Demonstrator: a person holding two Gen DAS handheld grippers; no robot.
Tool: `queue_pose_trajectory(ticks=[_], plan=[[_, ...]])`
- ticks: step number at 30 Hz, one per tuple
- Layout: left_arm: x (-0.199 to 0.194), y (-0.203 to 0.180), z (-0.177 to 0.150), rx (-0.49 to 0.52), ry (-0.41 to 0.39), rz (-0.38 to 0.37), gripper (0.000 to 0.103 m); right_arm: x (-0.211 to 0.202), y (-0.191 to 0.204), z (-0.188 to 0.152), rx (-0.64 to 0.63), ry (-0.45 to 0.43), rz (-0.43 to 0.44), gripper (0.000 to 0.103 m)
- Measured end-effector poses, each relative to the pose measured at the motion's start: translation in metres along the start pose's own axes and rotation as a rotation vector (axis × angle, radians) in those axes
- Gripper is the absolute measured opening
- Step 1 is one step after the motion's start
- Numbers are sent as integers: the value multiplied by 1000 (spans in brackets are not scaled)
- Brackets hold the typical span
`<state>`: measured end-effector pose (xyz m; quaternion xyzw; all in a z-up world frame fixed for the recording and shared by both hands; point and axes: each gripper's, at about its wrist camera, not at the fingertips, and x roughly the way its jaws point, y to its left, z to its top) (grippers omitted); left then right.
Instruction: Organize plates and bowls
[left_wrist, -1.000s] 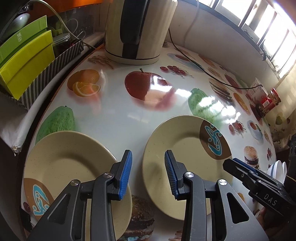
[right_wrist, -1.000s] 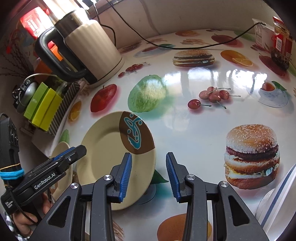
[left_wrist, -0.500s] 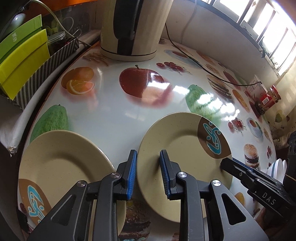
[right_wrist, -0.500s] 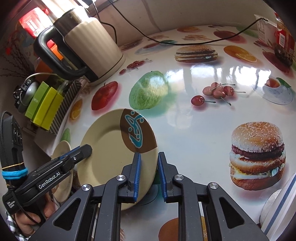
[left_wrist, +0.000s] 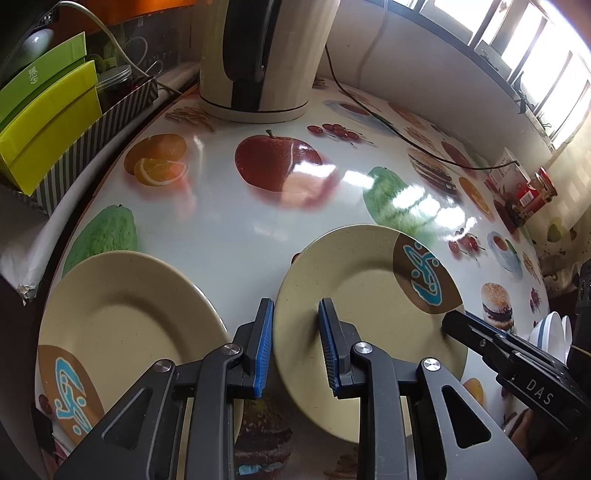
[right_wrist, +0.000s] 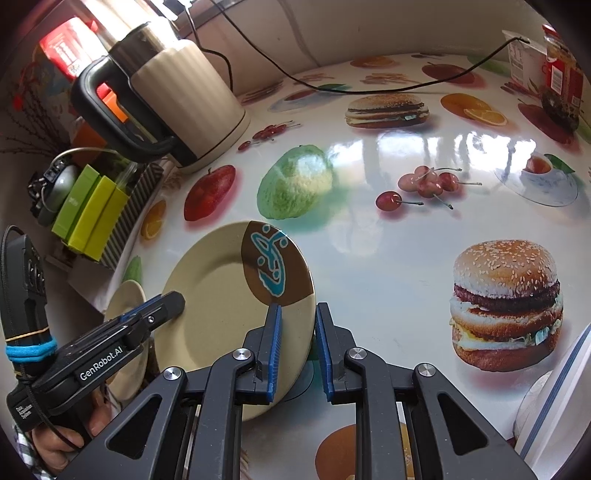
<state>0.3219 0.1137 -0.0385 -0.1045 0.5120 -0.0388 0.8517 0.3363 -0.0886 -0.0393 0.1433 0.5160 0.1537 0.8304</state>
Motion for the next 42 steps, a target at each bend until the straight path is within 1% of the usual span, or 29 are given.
queue_pose_trajectory(ticks=[10,12,19,25,31,42], plan=[[-31,-3,-8,5,-42,-7,25,-26,8,-7,-19,-33,17,18],[-39,-5,-11,16,-58,-9,26,-34,11,-10,-26,-45,19,18],[-65,-5,-25,5,-87,-21,25,-61,23,-23,-56,-76,33,18],[-88,-5,-42,5,-117,-19,25,-80,32,-38,-77,-91,37,18],[-103,-2,-63,-5,-126,-25,25,-94,38,-57,-84,-97,55,18],[-118,11,-111,-42,-123,-19,26,-101,46,-98,-102,-80,82,18]])
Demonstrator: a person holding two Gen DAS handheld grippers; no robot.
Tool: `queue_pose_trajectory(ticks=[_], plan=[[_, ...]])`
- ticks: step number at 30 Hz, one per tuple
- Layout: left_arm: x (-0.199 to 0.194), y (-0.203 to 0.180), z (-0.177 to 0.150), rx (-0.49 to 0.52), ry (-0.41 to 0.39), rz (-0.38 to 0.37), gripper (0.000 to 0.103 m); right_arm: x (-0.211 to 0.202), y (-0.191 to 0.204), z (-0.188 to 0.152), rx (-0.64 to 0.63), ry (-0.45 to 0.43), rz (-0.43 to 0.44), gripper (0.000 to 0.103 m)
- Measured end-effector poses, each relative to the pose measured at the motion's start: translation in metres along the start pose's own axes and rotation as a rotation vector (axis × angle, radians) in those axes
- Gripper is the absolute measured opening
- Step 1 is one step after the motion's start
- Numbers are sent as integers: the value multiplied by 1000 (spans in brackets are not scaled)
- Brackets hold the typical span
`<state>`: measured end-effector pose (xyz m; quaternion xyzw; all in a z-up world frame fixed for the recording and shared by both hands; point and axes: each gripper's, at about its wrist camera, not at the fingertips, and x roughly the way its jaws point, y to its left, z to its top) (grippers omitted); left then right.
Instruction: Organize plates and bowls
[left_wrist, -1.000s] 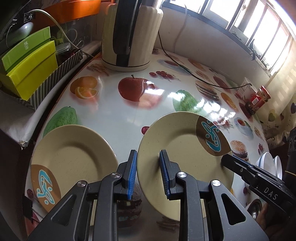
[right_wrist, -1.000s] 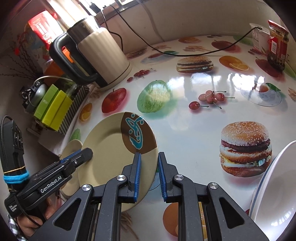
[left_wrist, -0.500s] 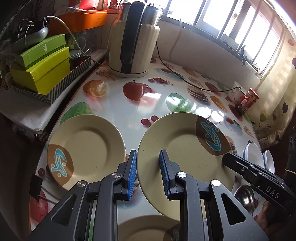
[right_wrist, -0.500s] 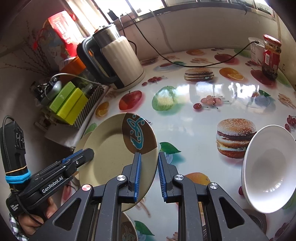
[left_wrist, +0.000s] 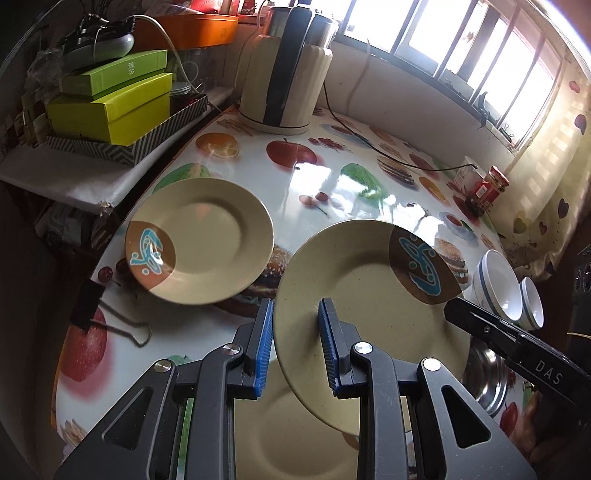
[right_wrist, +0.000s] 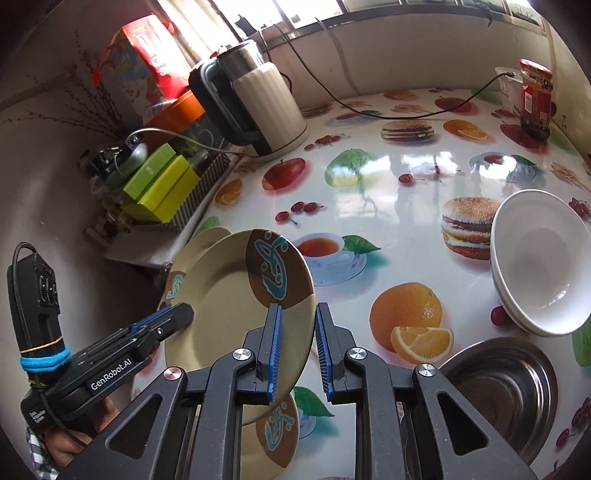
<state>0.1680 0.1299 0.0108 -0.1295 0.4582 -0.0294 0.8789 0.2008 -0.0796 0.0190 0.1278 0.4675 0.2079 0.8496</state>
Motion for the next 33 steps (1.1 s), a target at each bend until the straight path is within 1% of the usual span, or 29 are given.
queue_pose_trajectory(ticks=[5,9,14,33], plan=[[-6,8,-20,-8,2,13,26,1,5,-18,-13,17,6,18],[-5,17,-34,-41,21,10,26,3,8,-32,-17,30,11,18],[-5,22,-48,-47,36,21,26,10,8,-48,-10,53,12,18],[-7,35,-75,-78,67,37,25,20,9,-70,-15,97,23,18]])
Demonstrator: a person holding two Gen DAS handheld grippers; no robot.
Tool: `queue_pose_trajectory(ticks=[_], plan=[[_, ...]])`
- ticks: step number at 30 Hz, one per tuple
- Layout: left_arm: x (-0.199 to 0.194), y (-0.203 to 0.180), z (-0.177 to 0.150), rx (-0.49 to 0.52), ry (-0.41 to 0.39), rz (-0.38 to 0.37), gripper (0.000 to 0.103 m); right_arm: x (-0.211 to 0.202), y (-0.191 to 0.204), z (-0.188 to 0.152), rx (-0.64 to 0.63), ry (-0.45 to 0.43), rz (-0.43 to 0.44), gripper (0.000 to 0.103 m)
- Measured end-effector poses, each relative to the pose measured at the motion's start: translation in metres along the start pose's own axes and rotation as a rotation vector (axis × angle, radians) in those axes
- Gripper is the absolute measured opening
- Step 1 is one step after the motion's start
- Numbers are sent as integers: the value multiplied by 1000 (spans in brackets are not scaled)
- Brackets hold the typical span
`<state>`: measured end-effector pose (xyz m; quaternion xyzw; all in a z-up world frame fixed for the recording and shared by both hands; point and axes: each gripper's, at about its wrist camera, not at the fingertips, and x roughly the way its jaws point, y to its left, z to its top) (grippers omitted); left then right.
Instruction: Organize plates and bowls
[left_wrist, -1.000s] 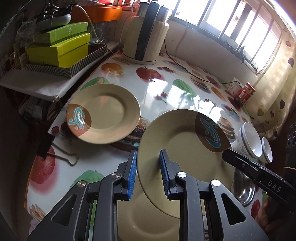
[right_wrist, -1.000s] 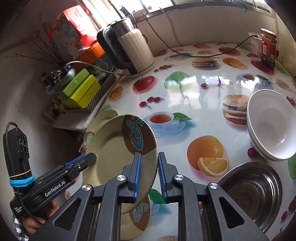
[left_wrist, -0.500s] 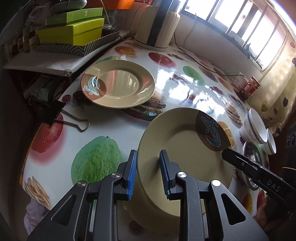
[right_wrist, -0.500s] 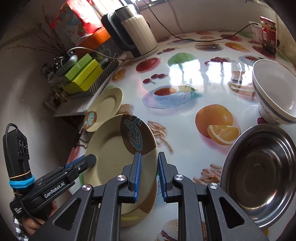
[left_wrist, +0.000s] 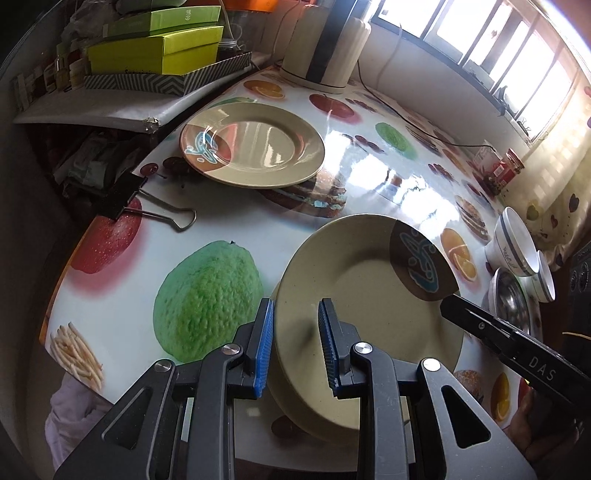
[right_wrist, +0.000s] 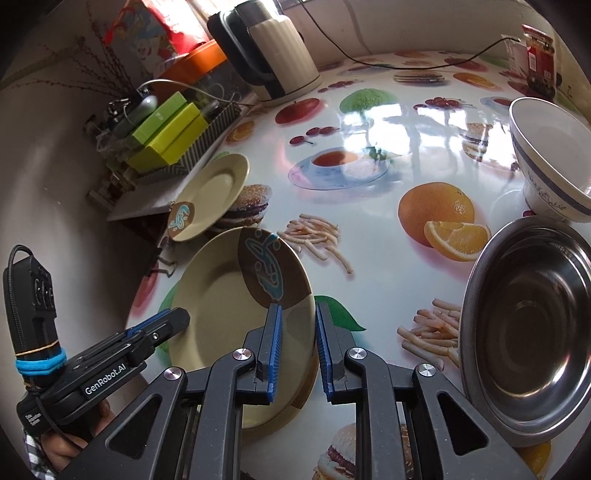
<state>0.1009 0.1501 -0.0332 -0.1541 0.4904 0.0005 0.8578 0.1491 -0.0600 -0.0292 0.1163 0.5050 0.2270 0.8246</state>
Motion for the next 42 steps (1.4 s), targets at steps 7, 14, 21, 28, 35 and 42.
queue_pose_trajectory(ticks=[7,14,21,28,35,42], plan=[[-6,-1,-3,13,-19,-13,26,2,1,-3,-6,3,2,18],[-5,-4,-5,19,-17,-10,26,1,1,-6,-13,5,2,18],[-9,5,-3,-12,-38,7,26,3,0,-10,-8,12,0,18],[-9,18,-3,-54,-47,7,26,3,-2,-13,-8,16,1,18],[-8,29,-6,-88,-44,-37,26,1,2,-16,-35,17,-18,20],[-7,35,-9,-115,-34,-55,26,1,9,-19,-91,26,-55,20]])
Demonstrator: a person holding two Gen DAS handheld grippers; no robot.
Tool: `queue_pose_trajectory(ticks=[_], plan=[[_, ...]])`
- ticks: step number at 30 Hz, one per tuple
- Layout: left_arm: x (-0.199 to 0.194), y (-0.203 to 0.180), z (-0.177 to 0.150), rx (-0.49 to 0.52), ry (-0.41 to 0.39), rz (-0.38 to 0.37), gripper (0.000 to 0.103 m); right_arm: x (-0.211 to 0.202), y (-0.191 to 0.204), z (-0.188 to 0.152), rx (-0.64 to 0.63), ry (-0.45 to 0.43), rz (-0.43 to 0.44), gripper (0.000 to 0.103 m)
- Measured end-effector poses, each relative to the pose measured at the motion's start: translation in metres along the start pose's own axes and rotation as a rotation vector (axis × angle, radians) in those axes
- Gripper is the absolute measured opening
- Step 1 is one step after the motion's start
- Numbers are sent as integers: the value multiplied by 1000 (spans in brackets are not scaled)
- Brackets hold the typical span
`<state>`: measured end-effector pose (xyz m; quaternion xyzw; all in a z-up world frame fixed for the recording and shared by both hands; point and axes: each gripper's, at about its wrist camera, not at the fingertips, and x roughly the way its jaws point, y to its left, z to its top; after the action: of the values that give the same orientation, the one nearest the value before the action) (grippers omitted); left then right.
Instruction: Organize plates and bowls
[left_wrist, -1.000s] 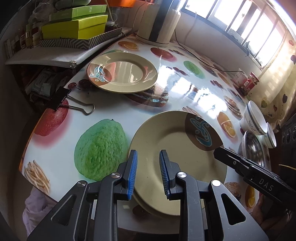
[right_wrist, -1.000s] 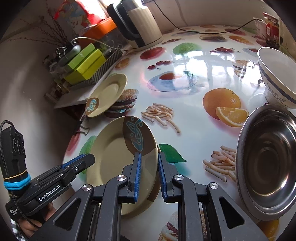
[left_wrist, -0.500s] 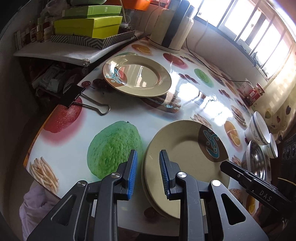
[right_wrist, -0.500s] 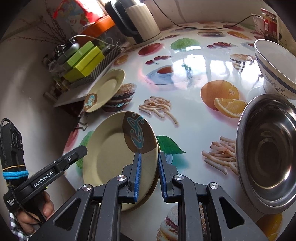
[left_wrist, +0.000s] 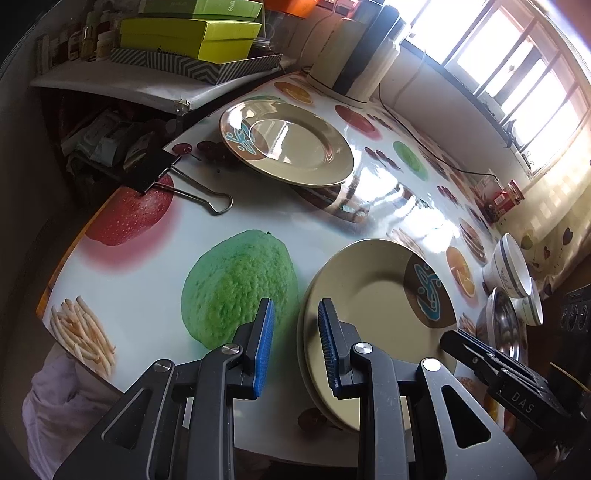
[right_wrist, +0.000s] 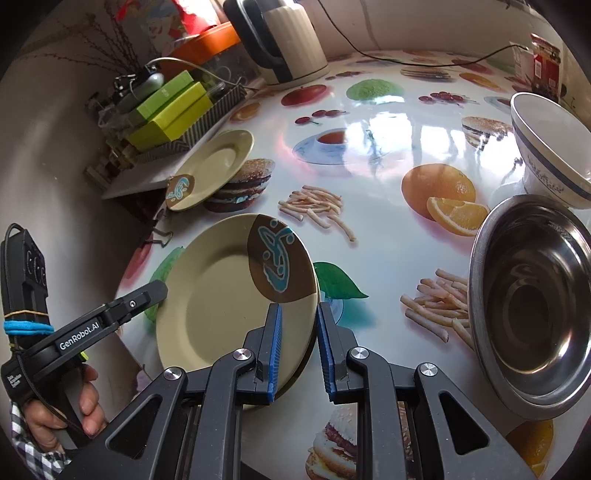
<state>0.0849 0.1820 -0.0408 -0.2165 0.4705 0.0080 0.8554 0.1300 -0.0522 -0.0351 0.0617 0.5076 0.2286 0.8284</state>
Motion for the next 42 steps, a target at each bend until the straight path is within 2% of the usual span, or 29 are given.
queue_pose_trajectory(ticks=[9,17,26,33,36,42], plan=[[2,3,0,-1,8,-28,26,1,6,-3,-50,-3,-40,22],[4,0,2,7,16,-17,26,2,8,-2,-52,1,-33,25],[4,-4,2,21,10,10,26,3,14,-3,-111,2,-76,27],[5,-6,2,36,6,27,26,0,13,-1,-117,-17,-92,36],[1,-6,4,43,-30,67,26,-2,11,0,-113,-28,-103,40],[-10,-4,9,59,-84,117,26,-10,12,10,-122,-60,-97,40]])
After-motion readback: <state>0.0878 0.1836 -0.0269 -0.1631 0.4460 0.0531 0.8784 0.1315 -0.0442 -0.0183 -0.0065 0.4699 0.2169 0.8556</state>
